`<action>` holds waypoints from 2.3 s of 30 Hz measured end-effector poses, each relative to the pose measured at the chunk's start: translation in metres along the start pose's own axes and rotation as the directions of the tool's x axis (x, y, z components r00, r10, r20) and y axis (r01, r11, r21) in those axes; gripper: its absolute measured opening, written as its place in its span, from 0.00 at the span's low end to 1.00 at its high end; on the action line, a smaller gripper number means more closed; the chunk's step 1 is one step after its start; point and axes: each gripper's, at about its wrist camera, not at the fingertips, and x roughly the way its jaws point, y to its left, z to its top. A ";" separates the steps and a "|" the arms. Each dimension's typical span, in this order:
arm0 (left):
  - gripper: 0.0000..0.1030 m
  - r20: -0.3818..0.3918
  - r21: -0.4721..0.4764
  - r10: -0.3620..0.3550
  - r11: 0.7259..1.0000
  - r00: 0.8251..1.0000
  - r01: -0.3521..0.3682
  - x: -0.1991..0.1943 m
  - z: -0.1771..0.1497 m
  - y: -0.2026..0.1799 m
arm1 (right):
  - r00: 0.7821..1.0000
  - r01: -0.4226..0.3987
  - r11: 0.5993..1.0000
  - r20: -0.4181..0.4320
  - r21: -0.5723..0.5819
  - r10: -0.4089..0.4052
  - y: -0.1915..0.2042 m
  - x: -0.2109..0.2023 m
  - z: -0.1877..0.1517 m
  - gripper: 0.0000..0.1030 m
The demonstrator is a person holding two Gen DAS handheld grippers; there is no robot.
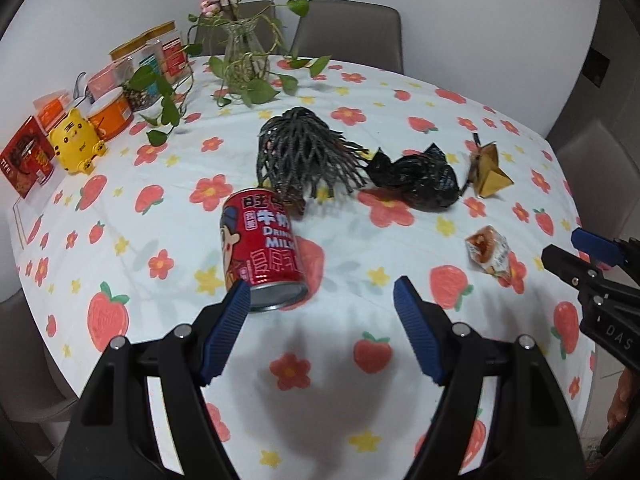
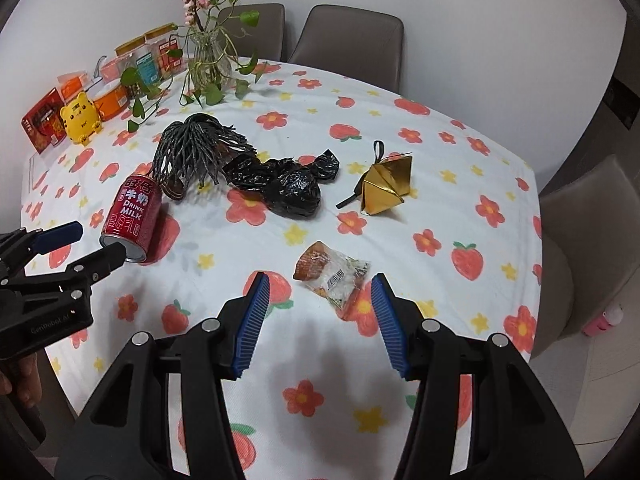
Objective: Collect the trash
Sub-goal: 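Grasp the red Drink Milk can with the left tool while the right tool grasps the wrapped bread roll, then carry the milk can and bread roll with both tools over the grey bin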
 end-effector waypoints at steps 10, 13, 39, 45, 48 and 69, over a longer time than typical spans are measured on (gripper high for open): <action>0.72 -0.049 -0.053 0.092 0.994 0.995 -0.095 0.058 0.009 0.029 | 0.996 0.012 0.999 -0.092 -0.040 -0.015 -0.003 0.067 0.004 0.58; 0.73 -0.067 -0.045 0.105 0.993 0.992 -0.109 0.073 0.010 0.035 | 0.993 0.014 0.999 -0.119 -0.044 -0.019 -0.004 0.083 0.001 0.58; 0.63 -0.038 0.034 -0.061 0.998 0.997 0.062 0.055 -0.010 0.020 | 0.995 0.002 1.000 -0.095 0.019 0.000 0.002 0.051 -0.013 0.25; 0.63 -0.012 0.142 -0.136 0.980 0.991 0.137 0.031 -0.017 -0.011 | 0.998 0.027 0.997 -0.061 0.079 -0.022 -0.005 0.020 -0.027 0.23; 0.63 0.003 0.206 -0.183 0.962 0.983 0.178 0.019 -0.018 -0.031 | 0.998 0.049 0.991 -0.042 0.122 -0.044 -0.015 0.005 -0.035 0.23; 0.63 -0.129 0.637 -0.555 0.588 0.822 0.497 -0.098 -0.121 -0.310 | 0.922 0.343 0.731 -0.063 0.590 -0.382 -0.191 -0.196 -0.257 0.23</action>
